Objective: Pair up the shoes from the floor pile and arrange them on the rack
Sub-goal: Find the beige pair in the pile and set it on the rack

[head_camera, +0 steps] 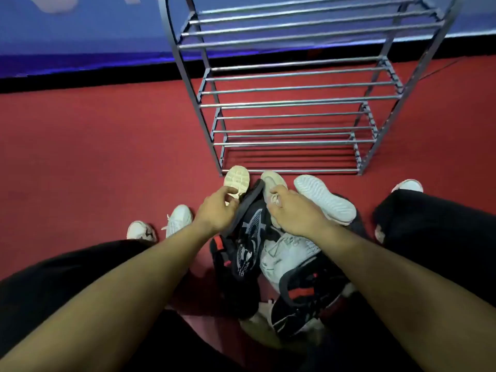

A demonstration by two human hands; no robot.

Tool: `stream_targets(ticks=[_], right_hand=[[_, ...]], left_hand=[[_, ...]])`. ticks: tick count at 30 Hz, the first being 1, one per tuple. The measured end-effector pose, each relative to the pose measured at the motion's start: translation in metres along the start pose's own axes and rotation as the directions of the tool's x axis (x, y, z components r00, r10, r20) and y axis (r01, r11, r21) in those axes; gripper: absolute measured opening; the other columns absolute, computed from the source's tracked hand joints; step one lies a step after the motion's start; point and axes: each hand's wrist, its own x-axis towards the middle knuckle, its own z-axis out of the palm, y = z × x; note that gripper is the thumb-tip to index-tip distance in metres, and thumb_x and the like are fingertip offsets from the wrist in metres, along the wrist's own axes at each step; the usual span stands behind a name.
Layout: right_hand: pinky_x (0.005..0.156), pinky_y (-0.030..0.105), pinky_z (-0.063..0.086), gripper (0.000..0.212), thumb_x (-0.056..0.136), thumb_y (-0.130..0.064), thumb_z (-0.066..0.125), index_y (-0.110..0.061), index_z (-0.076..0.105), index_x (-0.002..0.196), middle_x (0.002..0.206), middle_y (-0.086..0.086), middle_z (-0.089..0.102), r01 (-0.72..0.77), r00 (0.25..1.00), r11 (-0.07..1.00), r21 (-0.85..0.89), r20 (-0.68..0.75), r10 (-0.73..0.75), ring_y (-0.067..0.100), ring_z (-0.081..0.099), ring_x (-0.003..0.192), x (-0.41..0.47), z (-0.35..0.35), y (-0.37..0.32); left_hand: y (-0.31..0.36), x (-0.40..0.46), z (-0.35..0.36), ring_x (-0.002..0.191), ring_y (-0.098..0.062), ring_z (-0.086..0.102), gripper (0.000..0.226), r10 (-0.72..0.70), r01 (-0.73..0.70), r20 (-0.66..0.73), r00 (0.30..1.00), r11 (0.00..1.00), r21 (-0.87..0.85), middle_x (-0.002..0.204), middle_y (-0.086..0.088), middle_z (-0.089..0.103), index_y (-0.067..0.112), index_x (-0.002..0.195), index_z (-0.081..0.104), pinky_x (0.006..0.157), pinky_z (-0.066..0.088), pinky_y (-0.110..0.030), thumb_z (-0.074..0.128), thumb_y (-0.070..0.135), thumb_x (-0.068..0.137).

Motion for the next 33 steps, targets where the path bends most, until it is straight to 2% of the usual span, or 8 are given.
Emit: stream_targets(ticks=[3, 7, 15, 17, 22, 25, 30, 33], right_hand=[[0.093, 0.043, 0.048, 0.049, 0.098, -0.044, 0.04, -0.03, 0.034, 0.145, 0.135, 0.01, 0.054, 0.014, 0.998, 1.0, -0.028, 0.055, -0.012, 0.03, 0.056, 0.119, 0.013, 0.028, 0.011], [0.092, 0.044, 0.049, 0.051, 0.098, -0.045, 0.041, -0.032, 0.03, 0.146, 0.138, 0.011, 0.051, -0.039, 0.973, 0.993, -0.109, 0.223, 0.063, 0.031, 0.055, 0.119, 0.038, 0.061, 0.03], [0.093, 0.038, 0.047, 0.052, 0.097, -0.035, 0.05, -0.021, 0.037, 0.145, 0.123, 0.012, 0.058, -0.152, 0.971, 0.986, 0.072, 0.199, 0.135, 0.029, 0.058, 0.111, 0.061, 0.116, 0.04], [0.096, 0.036, 0.045, 0.053, 0.096, -0.035, 0.051, -0.023, 0.038, 0.146, 0.131, 0.01, 0.056, -0.206, 0.955, 0.974, 0.092, 0.234, 0.18, 0.026, 0.057, 0.115, 0.049, 0.127, 0.055], [0.096, 0.036, 0.046, 0.048, 0.096, -0.035, 0.051, -0.018, 0.045, 0.141, 0.131, 0.008, 0.061, -0.346, 0.93, 0.923, 0.169, 0.195, 0.313, 0.025, 0.059, 0.117, 0.041, 0.141, 0.082], [0.088, 0.032, 0.046, 0.046, 0.095, -0.038, 0.054, -0.02, 0.048, 0.136, 0.114, 0.003, 0.067, -0.391, 0.919, 0.868, 0.307, 0.179, 0.351, 0.022, 0.064, 0.1, 0.047, 0.137, 0.071], [0.067, 0.035, 0.056, 0.05, 0.094, -0.05, 0.053, -0.024, 0.049, 0.136, 0.117, 0.0, 0.062, -0.517, 0.843, 0.479, 0.71, 0.327, 0.426, 0.017, 0.064, 0.095, 0.05, 0.121, 0.044], [0.069, 0.039, 0.058, 0.047, 0.09, -0.051, 0.059, -0.02, 0.055, 0.125, 0.118, 0.002, 0.065, -0.461, 0.839, 0.243, 0.853, 0.33, 0.433, 0.021, 0.066, 0.1, 0.051, 0.116, 0.034]], left_hand=[[-0.035, 0.011, 0.017, 0.096, -0.03, 0.065, 0.029, -0.04, 0.038, 0.044, 0.998, 0.999, 0.032, 0.095, 0.003, 0.067, 0.024, 0.121, 0.055, 0.088, 0.05, -0.039, 0.051, 0.028, 0.092], [-0.07, 0.029, 0.044, 0.107, -0.031, 0.062, 0.037, -0.179, 0.147, 0.152, 0.972, 0.969, 0.201, 0.119, -0.005, 0.066, 0.026, 0.126, 0.051, 0.092, 0.049, -0.04, 0.051, 0.034, 0.09], [-0.096, 0.053, 0.106, 0.135, -0.032, 0.028, 0.073, -0.33, 0.31, 0.067, 0.942, 0.927, 0.209, 0.16, -0.002, 0.01, 0.025, 0.15, 0.018, 0.103, 0.04, -0.05, 0.058, 0.03, 0.09], [-0.101, 0.059, 0.113, 0.129, -0.032, 0.033, 0.068, -0.339, 0.32, 0.061, 0.939, 0.923, 0.214, 0.152, -0.006, 0.028, 0.023, 0.145, 0.026, 0.1, 0.042, -0.049, 0.061, 0.036, 0.088], [-0.111, 0.054, 0.104, 0.112, -0.024, 0.044, 0.062, -0.025, 0.065, -0.1, 0.995, 0.905, 0.42, 0.123, 0.001, 0.052, 0.03, 0.137, 0.046, 0.087, 0.046, -0.037, 0.067, 0.044, 0.08], [-0.11, 0.048, 0.099, 0.092, -0.023, 0.049, 0.056, 0.318, -0.161, -0.186, 0.93, 0.805, 0.571, 0.109, 0.001, 0.059, 0.03, 0.124, 0.062, 0.073, 0.045, -0.034, 0.077, 0.036, 0.07], [-0.088, 0.028, 0.096, 0.078, -0.025, 0.053, 0.041, 0.599, -0.371, -0.229, 0.767, 0.706, 0.603, 0.1, -0.003, 0.063, 0.026, 0.116, 0.068, 0.065, 0.043, -0.035, 0.072, 0.033, 0.076], [-0.065, 0.013, 0.105, 0.078, -0.027, 0.055, 0.043, 0.701, -0.56, -0.124, 0.703, 0.652, 0.511, 0.102, -0.007, 0.062, 0.019, 0.119, 0.066, 0.067, 0.048, -0.038, 0.069, 0.038, 0.08]])
